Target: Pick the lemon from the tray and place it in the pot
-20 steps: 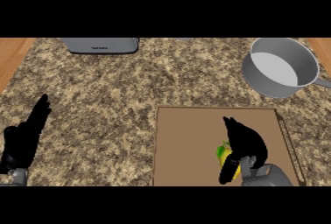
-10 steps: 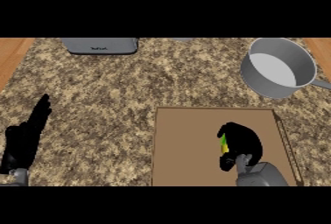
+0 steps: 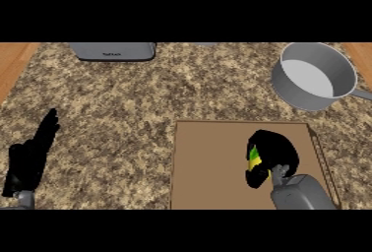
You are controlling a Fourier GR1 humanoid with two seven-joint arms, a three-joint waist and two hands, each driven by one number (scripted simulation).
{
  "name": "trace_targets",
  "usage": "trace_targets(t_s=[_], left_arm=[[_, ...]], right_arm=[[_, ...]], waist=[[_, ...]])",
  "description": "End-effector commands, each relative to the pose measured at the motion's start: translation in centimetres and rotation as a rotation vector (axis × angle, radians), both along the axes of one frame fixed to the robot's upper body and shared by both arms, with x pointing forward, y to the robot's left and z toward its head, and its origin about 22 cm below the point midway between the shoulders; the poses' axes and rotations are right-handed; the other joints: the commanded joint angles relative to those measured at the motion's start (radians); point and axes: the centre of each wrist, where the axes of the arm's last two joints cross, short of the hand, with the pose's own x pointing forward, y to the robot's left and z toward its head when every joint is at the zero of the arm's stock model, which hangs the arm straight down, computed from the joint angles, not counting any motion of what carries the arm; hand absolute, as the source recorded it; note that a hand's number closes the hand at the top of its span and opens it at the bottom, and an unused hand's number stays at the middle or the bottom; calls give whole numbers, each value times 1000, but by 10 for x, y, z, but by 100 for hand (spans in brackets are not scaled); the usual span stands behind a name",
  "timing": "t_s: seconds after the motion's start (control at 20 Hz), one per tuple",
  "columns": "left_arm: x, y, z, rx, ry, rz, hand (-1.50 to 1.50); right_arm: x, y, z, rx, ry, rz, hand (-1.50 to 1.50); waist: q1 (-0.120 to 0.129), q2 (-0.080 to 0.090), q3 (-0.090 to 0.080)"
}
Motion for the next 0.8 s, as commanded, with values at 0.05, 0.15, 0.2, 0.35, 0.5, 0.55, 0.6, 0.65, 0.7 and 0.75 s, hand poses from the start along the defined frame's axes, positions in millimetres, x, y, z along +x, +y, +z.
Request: trace_targets(t_s=[0.05,0.15,0.2,0.35,0.5,0.55,0.6,0.65,0.7,0.75], left_arm=[[3,-2,8,3,-14,-11,0],[-3,5,12,5,-4,-9,0],[0,5,13,6,10,-14,0],[6,9,7,-8,-10,-5,0],[-9,-8,8,-5,7,15,0],[7,-5,6,5,1,20,0],[-3,-5,7,-11,5,8,0],[-9,4,-4,16,8,9,0],[1,11,14,7,4,3,0],[2,9,13,23,-4,20,0]], right_arm=[[22,-15,20,127,-112,225,150],[34,-33,17,147,-131,245,150],[47,-22,12,132,-124,250,150],[48,-26,20,56,-201,244,150],[37,-25,37,-3,-342,233,150],[27,-31,44,-20,-423,251,150],[36,-25,54,-24,-507,204,150],[25,-20,74,-38,-548,214,150],[31,-22,81,-65,-610,194,150],[27,-44,90,-59,-685,154,150]], waist=[[12,7,7],[13,7,7],[13,7,6],[5,6,6],[5,4,6],[-10,4,6],[1,3,6],[-9,0,5],[-5,1,5],[-18,0,6]])
